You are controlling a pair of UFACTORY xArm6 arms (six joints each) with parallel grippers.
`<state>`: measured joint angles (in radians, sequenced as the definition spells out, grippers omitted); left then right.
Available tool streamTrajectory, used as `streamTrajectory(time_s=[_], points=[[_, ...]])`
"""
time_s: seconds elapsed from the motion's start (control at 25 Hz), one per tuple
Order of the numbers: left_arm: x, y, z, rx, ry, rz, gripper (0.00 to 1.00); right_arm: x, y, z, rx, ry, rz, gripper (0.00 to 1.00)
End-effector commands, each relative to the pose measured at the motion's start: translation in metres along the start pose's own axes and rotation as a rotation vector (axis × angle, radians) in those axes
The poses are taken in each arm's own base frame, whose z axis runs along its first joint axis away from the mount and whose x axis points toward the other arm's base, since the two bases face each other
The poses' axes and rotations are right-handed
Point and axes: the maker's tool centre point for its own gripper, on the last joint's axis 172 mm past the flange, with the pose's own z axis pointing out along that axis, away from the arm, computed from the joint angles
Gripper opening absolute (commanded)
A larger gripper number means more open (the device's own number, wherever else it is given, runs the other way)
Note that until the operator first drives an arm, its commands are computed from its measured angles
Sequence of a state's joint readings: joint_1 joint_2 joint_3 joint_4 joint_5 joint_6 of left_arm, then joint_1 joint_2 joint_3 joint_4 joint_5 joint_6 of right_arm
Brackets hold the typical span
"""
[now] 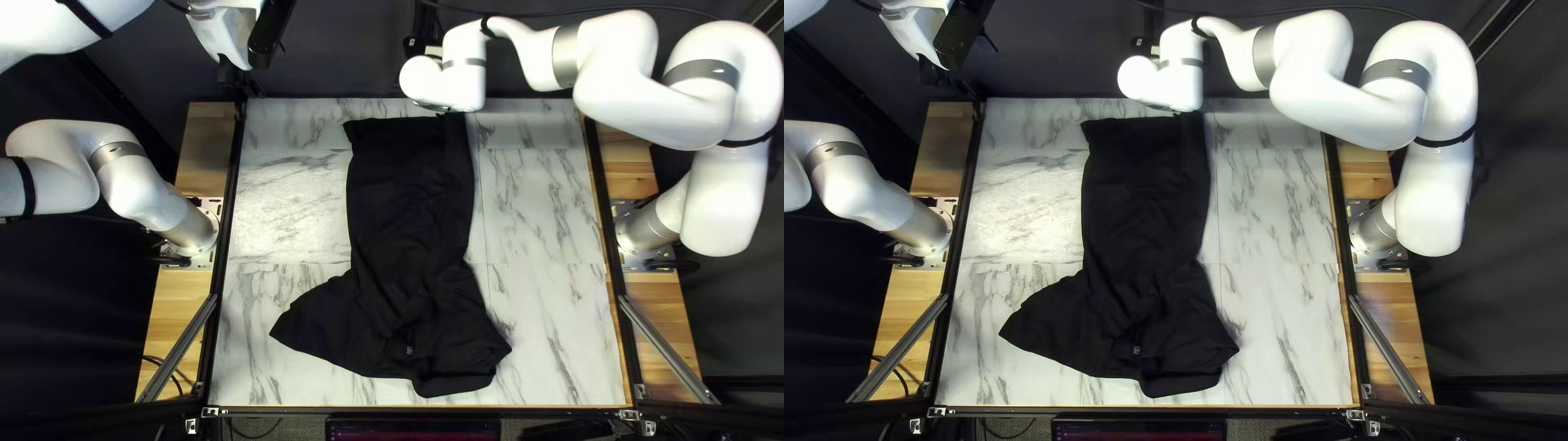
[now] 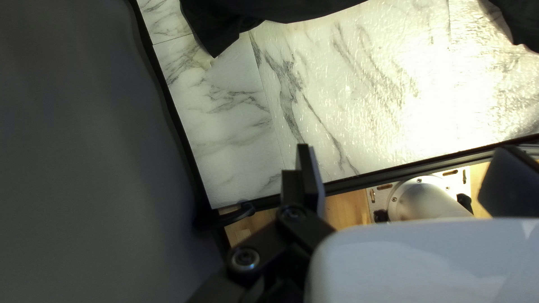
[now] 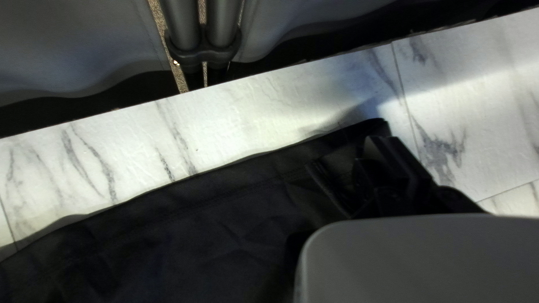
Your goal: Fold t-shirt
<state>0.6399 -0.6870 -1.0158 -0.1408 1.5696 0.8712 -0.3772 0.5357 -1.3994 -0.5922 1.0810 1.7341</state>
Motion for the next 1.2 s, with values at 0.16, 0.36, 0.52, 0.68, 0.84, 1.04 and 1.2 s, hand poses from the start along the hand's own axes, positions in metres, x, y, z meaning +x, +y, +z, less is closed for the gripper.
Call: streamTrajectory(time_s=[0.16,0.36,0.52,0.68,0.84,1.04,1.2], points=[[0.000,0.000,0.000,0.000,0.000,0.000,1.00,-0.006,-0.004,0.003,0.010,-0.008,-0.004,0.00],[0.000,0.000,0.000,0.000,0.000,0.000,1.00,-0.004,-0.007,0.001,0.016,-0.011,-0.005,0.00],[0.000,0.000,0.000,0.000,0.000,0.000,1.00,0.005,-0.008,-0.016,0.028,-0.008,0.004,0.00],[0.000,0.000,0.000,0.000,0.000,0.000,1.00,0.005,-0.001,-0.037,0.041,0.003,0.016,0.00],[0.000,0.000,0.000,0.000,0.000,0.000,1.00,0.003,0.010,-0.055,0.048,0.014,0.028,0.00],[0.000,0.000,0.000,0.000,0.000,0.000,1.00,0.005,0.014,-0.080,0.063,0.030,0.039,0.00],[0.000,0.000,0.000,0.000,0.000,0.000,1.00,0.011,0.013,-0.094,0.074,0.041,0.045,0.00]])
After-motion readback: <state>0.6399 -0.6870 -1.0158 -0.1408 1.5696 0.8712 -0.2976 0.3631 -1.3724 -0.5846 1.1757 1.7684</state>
